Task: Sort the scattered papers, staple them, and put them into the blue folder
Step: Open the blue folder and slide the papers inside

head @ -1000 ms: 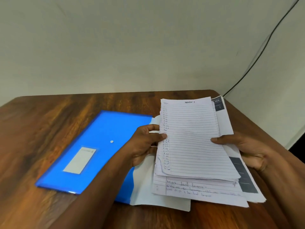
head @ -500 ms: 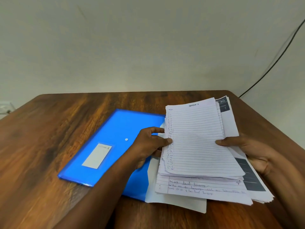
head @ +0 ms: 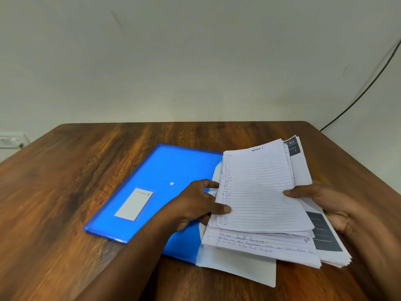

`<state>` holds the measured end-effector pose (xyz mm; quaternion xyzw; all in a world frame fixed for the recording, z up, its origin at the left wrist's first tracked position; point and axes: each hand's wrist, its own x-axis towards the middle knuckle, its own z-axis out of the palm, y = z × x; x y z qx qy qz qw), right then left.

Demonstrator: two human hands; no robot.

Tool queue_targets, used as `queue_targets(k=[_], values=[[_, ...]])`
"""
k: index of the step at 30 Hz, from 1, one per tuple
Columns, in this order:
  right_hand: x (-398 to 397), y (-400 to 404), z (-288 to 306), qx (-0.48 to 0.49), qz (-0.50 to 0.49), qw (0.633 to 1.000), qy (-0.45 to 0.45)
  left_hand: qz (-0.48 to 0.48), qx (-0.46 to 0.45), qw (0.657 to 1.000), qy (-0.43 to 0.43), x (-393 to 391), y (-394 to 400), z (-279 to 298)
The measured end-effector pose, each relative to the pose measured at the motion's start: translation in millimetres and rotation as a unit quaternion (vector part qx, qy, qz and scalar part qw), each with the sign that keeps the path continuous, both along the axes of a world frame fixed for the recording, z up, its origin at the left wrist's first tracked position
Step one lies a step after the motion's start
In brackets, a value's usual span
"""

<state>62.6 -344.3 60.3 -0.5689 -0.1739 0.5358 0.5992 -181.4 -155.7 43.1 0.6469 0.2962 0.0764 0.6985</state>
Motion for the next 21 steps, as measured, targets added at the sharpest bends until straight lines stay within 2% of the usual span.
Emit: queue_targets(k=[4, 6, 8, 10, 11, 13, 17, 19, 21], values=[[1, 0, -3, -0.011, -0.012, 1.0, -0.007, 0.021, 0.072, 0.996, 0.042, 0, 2, -4], [2, 0, -2, -0.006, -0.011, 1.0, -0.015, 0.061, 0.146, 0.985, 0.064, 2, 7, -11], [3, 0, 0, -0.008, -0.008, 1.0, -0.029, 0.096, 0.307, 0.94, 0.112, 3, 14, -18], [3, 0, 2, -0.015, 0.003, 0.999, -0.038, 0.118, 0.463, 0.863, 0.162, 4, 18, -22], [3, 0, 2, -0.019, 0.002, 0.999, -0.036, 0.122, 0.507, 0.834, 0.178, 5, 18, -21], [4, 0, 1, -0.033, -0.001, 0.999, -0.02, 0.114, 0.558, 0.796, 0.203, 7, 17, -19], [6, 2, -3, -0.035, 0.01, 0.999, 0.0, 0.114, 0.622, 0.745, 0.211, 13, 16, -18], [6, 3, -5, -0.037, 0.009, 0.999, 0.001, 0.121, 0.64, 0.73, 0.207, 15, 14, -17], [7, 3, -7, -0.038, 0.01, 0.999, 0.008, 0.131, 0.64, 0.73, 0.202, 16, 12, -15]])
